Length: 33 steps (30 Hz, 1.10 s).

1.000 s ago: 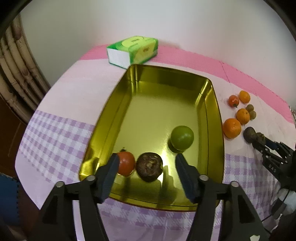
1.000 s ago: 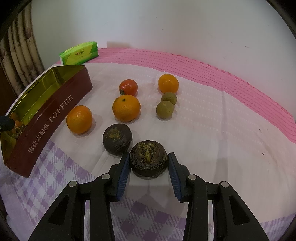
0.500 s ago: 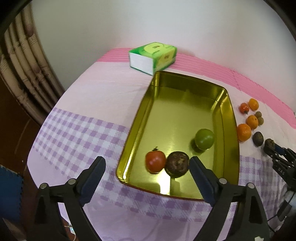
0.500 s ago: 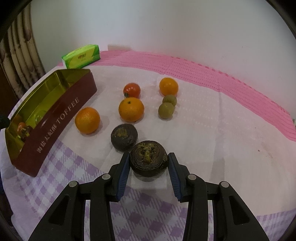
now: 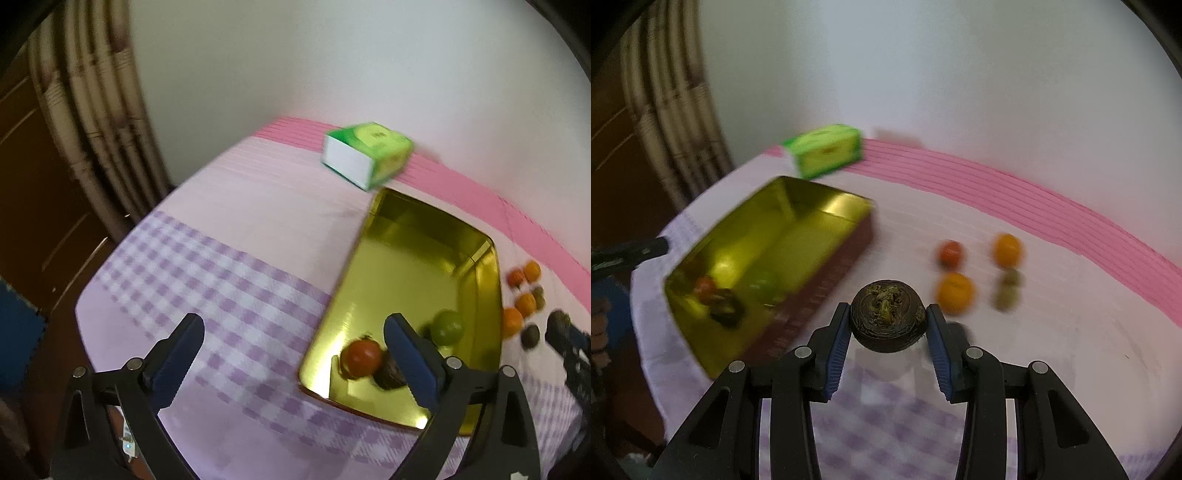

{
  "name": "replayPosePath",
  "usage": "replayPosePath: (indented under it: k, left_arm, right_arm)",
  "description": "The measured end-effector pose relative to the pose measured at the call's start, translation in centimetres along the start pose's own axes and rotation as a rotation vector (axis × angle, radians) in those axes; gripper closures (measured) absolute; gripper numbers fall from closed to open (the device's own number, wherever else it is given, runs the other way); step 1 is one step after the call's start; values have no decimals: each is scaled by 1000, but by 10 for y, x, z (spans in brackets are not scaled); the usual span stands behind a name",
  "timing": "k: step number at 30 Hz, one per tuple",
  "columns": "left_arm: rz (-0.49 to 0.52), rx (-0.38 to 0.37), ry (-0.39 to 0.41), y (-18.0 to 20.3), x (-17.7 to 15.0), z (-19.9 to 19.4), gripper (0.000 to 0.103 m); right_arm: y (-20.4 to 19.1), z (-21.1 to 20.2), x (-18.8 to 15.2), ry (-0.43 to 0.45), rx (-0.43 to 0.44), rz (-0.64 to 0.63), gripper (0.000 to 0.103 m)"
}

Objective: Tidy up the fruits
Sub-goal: 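Carry the second dark brown fruit into the tin with the right tool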

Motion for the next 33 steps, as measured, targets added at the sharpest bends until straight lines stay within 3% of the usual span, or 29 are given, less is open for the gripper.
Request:
replayPosePath:
  k: [4, 11, 23, 33]
  left_arm:
    - [-59, 18, -11, -13, 4, 3, 6]
    - [-83, 39, -9, -20, 5, 4, 6]
    - [-105, 58, -24, -24, 5, 7, 6]
    - [-105, 61, -32, -25, 4, 9, 6]
  right_arm:
    - [-36, 10, 19, 4, 104, -41, 61]
    - [-88, 32, 30, -41, 181, -148, 61]
    - [-109, 61, 21, -128, 201, -199, 61]
    - [-116, 71, 18, -149, 190, -222, 61]
Point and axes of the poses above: each gripper's, at about its wrist camera, not at the fingertips, and z roughly the way its jaws point, y to its right, x to its top, the point moved 5 cm from there along z, roughly the way its jaws point, and after that the axes turned 12 degrees about -z, right-handed, at the moved point
